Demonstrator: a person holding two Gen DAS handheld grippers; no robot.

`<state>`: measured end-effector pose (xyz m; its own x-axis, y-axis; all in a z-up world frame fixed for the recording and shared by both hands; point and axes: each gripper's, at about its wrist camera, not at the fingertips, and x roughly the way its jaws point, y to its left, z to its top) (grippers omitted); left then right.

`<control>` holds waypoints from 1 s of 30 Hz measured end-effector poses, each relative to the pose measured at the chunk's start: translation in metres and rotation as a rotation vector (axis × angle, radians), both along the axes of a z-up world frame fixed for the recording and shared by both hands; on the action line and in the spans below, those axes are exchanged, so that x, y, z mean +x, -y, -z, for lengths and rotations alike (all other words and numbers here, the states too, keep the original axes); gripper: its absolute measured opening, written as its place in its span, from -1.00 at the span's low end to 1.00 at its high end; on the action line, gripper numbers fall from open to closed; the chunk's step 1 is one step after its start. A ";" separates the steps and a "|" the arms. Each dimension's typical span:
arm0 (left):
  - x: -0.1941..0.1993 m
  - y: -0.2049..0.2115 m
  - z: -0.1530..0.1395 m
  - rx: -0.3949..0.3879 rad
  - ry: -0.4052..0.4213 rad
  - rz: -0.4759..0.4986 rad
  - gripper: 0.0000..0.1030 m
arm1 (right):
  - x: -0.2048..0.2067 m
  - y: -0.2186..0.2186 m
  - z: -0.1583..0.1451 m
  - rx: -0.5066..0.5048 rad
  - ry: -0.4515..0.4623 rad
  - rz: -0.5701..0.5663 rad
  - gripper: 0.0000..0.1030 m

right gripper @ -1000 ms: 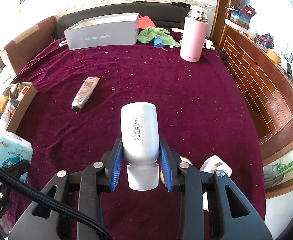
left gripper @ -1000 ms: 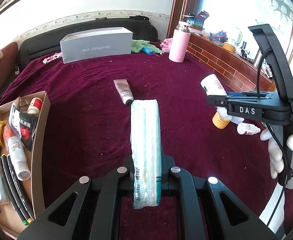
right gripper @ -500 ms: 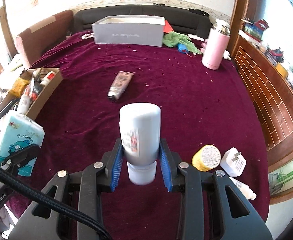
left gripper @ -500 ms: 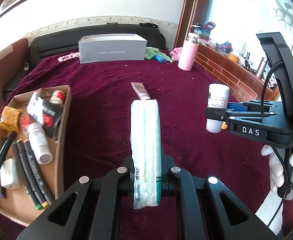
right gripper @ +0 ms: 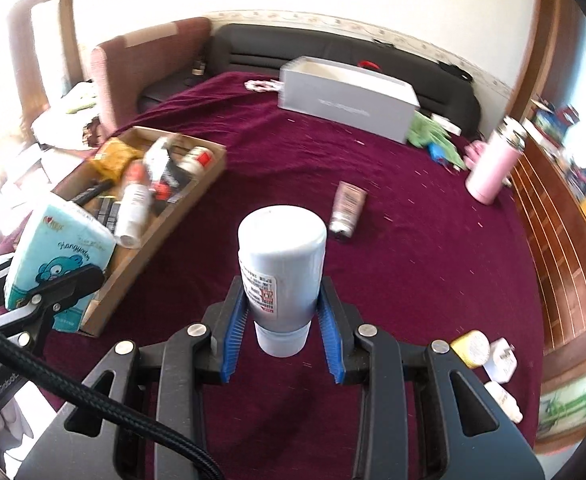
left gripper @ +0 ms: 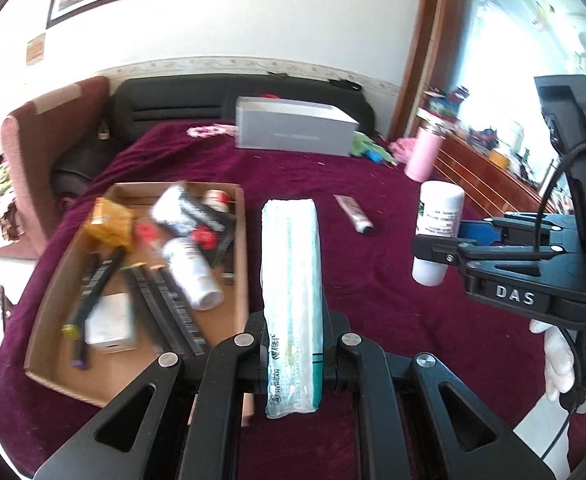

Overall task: Organize objects
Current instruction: 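Carry the tissue pack into the box while the right gripper carries the bottle there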

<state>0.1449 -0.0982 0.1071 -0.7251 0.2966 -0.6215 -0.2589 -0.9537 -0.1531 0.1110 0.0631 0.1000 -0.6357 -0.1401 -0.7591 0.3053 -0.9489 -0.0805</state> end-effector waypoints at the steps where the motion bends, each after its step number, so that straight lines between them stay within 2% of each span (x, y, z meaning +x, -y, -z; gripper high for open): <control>1: 0.000 0.008 0.000 0.002 -0.004 -0.018 -0.82 | 0.000 0.007 -0.001 -0.004 0.000 -0.016 -0.37; 10: -0.010 0.098 0.008 0.023 0.005 -0.199 -0.81 | -0.003 0.073 -0.006 -0.033 0.022 -0.148 -0.37; 15: -0.020 0.132 0.021 0.025 0.033 -0.261 -0.81 | -0.009 0.107 0.003 -0.074 0.066 -0.213 -0.37; 24: -0.036 0.148 0.043 0.048 0.093 -0.267 -0.81 | -0.032 0.161 0.042 -0.143 0.215 -0.286 -0.36; 30: -0.043 0.150 0.051 0.076 0.120 -0.241 -0.81 | -0.041 0.186 0.052 -0.134 0.253 -0.314 -0.36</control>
